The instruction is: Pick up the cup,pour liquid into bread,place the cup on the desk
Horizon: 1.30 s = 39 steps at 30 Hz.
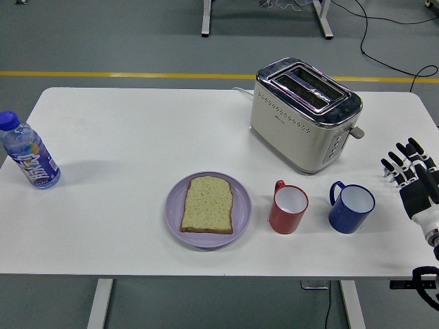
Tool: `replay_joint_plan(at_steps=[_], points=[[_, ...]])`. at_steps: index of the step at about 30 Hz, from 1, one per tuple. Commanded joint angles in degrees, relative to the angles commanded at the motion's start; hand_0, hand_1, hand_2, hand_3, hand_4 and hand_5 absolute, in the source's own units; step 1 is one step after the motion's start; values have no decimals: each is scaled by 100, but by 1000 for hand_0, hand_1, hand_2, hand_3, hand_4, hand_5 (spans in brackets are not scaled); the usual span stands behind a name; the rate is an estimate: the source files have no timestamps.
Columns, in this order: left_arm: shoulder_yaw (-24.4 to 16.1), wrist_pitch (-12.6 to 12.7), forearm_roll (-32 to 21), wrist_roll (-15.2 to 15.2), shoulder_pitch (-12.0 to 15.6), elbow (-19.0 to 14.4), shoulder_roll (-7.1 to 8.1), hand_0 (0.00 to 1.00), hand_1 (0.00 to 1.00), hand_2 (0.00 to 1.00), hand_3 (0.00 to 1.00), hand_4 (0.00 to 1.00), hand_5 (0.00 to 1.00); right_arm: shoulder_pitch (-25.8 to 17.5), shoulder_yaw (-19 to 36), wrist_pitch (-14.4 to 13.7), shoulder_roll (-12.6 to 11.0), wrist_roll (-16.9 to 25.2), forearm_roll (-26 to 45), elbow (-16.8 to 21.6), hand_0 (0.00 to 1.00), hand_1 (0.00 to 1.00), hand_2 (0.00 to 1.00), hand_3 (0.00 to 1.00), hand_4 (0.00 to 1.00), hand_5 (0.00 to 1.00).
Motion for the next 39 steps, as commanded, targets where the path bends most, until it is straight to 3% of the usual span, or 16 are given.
replay_joint_plan(at_steps=[9,18,39], points=[[26,-7,-38,-15,-8,-1,2,690,756,773,611,396,998,27,175,335,47,-196,307,-200,592,496,585,600,725,210],[47,-8,-63,-22,-16,-4,10,690,756,773,611,396,998,38,470,819,87,-870,110,-442,572,490,584,602,699,187],[-37,21,73,25,6,-11,2,690,756,773,611,396,998,16,600,752,130,-843,-83,-655,573,484,583,595,674,164]])
